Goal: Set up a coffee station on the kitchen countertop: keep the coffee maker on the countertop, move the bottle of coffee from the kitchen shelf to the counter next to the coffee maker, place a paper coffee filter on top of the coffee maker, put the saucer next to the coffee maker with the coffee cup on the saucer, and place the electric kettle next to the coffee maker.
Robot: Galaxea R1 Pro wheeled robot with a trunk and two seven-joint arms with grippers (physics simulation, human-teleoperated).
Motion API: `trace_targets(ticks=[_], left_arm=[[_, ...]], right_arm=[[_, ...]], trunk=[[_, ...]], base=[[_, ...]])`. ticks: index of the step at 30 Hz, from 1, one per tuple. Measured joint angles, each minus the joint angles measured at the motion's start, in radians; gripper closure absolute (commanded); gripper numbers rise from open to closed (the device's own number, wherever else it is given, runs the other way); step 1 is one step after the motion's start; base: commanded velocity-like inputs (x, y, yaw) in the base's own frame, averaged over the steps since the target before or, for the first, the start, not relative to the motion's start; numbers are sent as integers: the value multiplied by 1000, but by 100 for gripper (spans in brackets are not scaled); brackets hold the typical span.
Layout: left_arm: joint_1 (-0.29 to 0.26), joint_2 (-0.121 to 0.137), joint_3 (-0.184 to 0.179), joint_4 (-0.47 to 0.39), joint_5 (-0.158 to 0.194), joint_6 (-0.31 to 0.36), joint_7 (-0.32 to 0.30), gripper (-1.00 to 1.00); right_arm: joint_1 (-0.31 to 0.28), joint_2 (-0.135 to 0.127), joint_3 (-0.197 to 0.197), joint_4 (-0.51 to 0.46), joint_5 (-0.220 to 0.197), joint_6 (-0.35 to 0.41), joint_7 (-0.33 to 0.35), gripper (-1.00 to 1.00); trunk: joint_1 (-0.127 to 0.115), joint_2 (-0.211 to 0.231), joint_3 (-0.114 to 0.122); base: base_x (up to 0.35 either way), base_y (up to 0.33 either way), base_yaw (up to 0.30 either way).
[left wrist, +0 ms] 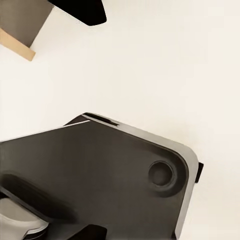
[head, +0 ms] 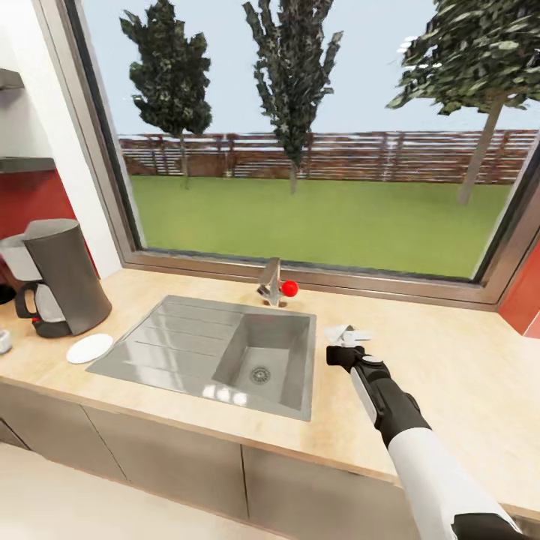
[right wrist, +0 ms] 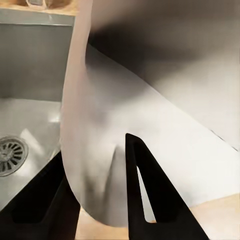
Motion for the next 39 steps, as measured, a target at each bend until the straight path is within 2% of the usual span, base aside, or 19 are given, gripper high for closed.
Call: trace_targets(ticks=[1, 6, 8, 13, 39], left_arm=[[0, 0, 0, 0, 0, 0, 0, -100], [0, 0, 0, 0, 0, -1, -1, -100], [0, 0, 0, -2, 0, -2, -1, -100], [0, 0, 3, -35, -1, -2, 0, -100], [0, 0, 3, -37, -1, 0, 0, -100]], right_arm=[[0, 1, 1, 1, -1, 1, 7, 100], [1, 3, 2, 4, -3, 3, 190, 100], [1, 3, 2, 4, -2, 3, 223, 100], [0, 3, 2, 4, -1, 3, 234, 100], [0, 1, 1, 5, -1, 3, 233, 100]], trunk=[[0, 0, 0], [0, 0, 0], [0, 0, 0], [0, 0, 0], [0, 0, 0]], base=[[0, 317, 4], [0, 317, 1], [0, 317, 0], [0, 318, 0], [13, 337, 0]])
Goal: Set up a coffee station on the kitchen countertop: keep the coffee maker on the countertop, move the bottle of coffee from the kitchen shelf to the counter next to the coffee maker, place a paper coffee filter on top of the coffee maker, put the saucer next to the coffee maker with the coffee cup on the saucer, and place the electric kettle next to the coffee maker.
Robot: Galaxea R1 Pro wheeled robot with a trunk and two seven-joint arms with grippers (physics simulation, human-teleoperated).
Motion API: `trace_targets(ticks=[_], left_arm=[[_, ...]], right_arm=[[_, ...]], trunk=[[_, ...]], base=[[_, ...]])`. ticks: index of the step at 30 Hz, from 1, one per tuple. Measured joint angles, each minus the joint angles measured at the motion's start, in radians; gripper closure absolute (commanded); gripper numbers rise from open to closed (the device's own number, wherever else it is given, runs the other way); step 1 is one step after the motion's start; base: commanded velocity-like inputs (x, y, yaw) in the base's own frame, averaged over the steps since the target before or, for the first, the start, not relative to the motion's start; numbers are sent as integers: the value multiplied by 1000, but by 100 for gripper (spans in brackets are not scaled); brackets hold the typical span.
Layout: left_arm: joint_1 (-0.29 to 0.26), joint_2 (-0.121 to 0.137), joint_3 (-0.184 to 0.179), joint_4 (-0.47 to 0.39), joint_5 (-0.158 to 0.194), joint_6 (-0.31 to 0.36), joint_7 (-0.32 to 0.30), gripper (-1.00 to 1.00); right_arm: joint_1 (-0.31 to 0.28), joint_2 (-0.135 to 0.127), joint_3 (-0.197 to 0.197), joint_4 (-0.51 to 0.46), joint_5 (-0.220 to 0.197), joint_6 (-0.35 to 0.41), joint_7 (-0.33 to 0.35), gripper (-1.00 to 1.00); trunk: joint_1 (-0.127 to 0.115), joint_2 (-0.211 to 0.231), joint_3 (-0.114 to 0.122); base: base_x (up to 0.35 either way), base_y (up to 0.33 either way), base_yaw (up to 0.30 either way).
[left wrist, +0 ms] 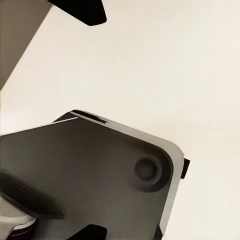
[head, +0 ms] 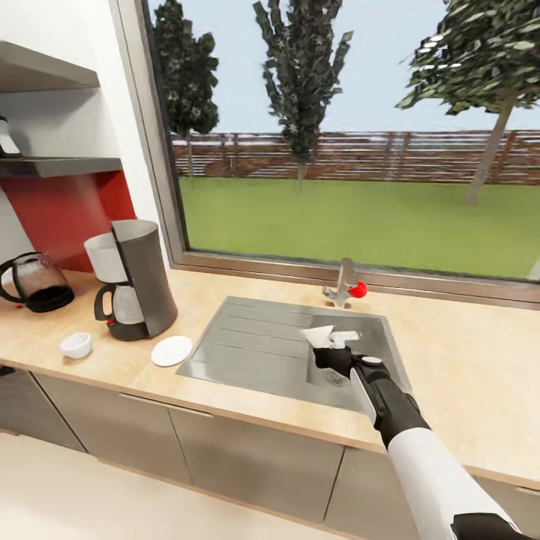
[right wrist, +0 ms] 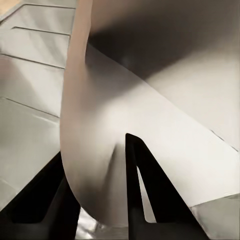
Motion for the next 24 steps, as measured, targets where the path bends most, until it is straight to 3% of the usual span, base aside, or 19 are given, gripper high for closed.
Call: trace_targets(ticks=[5, 16, 24], left_arm=[[0, 0, 0, -2, 0, 0, 0, -100], [0, 0, 0, -4, -1, 0, 0, -100], [0, 0, 1, -5, -1, -1, -1, -100]], right_arm=[[0, 0, 0, 1, 0, -1, 0, 100], [0, 0, 0, 1, 0, -3, 0, 100], [0, 0, 0, 1, 0, -5, 0, 100]], trunk=[[0, 0, 0], [0, 0, 0], [0, 0, 0]], base=[[0, 348, -51], [-62, 340, -241], [-20, 331, -24]])
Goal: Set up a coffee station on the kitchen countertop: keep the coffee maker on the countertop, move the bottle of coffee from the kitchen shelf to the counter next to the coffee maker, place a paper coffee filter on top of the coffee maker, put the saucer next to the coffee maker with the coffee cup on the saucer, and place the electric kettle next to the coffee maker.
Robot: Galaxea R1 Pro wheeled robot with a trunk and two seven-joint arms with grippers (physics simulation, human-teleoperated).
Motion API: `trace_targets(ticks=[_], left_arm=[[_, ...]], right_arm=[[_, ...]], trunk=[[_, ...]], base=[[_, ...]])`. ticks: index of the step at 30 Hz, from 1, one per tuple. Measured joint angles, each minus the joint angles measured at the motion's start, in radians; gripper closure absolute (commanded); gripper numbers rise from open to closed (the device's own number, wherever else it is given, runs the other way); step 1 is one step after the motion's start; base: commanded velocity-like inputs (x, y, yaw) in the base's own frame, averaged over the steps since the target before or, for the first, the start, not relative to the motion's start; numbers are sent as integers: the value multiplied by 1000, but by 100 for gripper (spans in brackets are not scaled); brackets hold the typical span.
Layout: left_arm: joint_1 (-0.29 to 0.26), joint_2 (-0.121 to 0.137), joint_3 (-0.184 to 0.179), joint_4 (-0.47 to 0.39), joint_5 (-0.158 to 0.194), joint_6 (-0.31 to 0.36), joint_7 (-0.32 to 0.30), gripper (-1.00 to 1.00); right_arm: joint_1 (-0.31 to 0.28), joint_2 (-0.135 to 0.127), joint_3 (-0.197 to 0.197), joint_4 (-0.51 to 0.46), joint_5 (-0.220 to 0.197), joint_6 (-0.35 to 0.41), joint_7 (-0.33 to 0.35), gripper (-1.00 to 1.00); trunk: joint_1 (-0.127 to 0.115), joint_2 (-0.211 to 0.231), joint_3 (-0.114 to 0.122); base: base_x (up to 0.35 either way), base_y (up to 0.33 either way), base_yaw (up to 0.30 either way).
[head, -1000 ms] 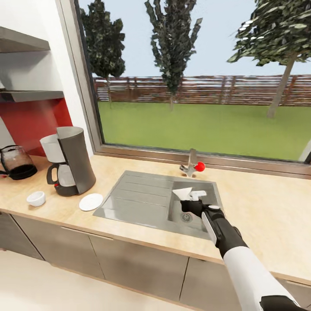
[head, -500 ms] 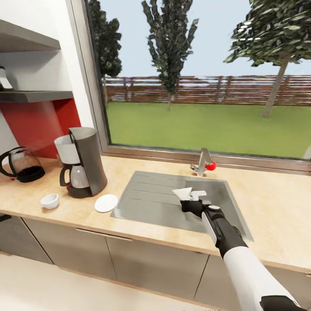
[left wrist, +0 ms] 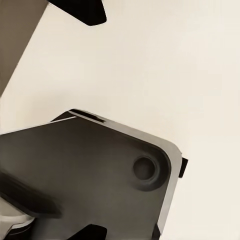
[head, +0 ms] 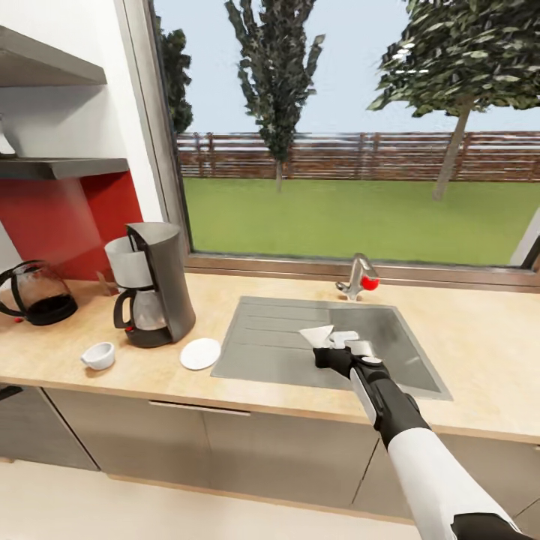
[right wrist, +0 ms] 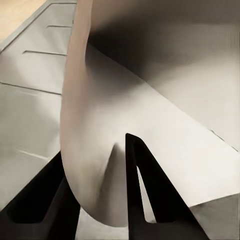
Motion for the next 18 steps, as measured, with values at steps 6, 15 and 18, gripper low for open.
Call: trace_targets(ticks=[6, 15, 18], left_arm=[[0, 0, 0, 0, 0, 0, 0, -100], [0, -1, 0, 0, 0, 0, 0, -100], [0, -1, 0, 0, 0, 0, -1, -100]], right_arm=[[0, 0, 0, 0, 0, 0, 0, 100], [0, 0, 0, -1, 0, 0, 0, 100], [0, 0, 0, -1, 0, 0, 0, 100]], trunk=[[0, 0, 0], [0, 0, 0], [0, 0, 0]], base=[[-84, 331, 0], [-108, 323, -106], [-125, 317, -130]])
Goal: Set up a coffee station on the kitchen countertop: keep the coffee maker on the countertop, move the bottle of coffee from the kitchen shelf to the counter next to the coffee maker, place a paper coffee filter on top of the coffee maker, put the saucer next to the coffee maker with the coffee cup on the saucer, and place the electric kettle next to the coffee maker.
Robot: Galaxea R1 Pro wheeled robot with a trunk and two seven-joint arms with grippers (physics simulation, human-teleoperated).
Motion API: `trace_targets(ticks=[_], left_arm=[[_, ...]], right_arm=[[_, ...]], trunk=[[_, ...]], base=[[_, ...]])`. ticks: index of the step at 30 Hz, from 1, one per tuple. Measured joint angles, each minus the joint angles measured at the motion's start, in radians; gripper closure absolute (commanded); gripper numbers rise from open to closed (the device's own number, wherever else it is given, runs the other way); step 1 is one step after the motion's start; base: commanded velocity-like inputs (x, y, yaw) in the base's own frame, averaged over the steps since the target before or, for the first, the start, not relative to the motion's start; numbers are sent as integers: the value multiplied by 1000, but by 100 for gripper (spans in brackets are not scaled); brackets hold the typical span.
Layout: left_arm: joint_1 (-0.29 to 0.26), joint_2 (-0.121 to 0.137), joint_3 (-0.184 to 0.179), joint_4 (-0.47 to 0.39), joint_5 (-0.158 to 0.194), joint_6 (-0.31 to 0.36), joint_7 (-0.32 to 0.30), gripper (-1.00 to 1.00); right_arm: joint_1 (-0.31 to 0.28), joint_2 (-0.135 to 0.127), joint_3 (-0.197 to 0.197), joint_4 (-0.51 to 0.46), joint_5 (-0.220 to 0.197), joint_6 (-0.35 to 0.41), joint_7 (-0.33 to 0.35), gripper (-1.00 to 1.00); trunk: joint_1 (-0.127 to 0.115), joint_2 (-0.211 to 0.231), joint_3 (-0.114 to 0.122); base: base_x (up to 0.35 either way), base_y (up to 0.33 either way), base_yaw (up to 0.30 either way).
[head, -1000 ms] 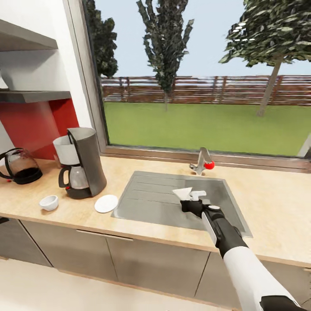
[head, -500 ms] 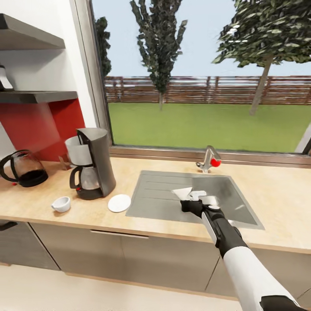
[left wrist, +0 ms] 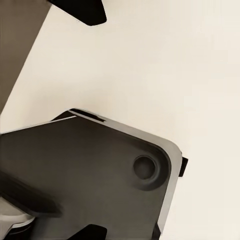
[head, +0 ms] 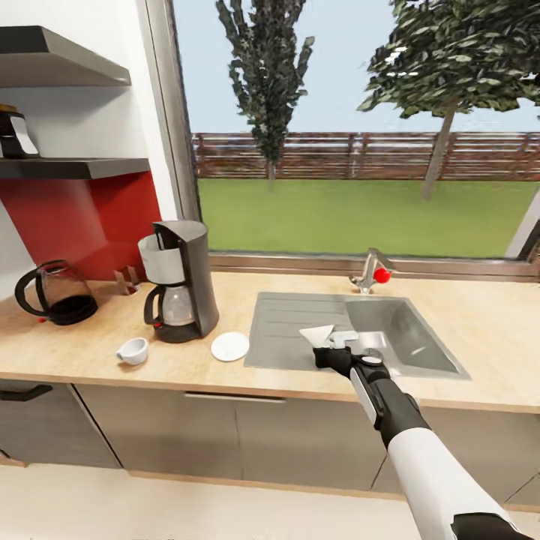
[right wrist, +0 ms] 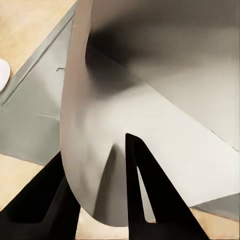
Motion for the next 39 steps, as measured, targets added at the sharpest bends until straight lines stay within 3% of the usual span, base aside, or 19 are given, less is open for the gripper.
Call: trace_targets(ticks=[39], left_arm=[[0, 0, 0, -2, 0, 0, 0, -100]], right_arm=[[0, -1, 0, 3, 0, -2, -1, 100]], trunk=[[0, 0, 0]], base=[[-20, 317, -2]])
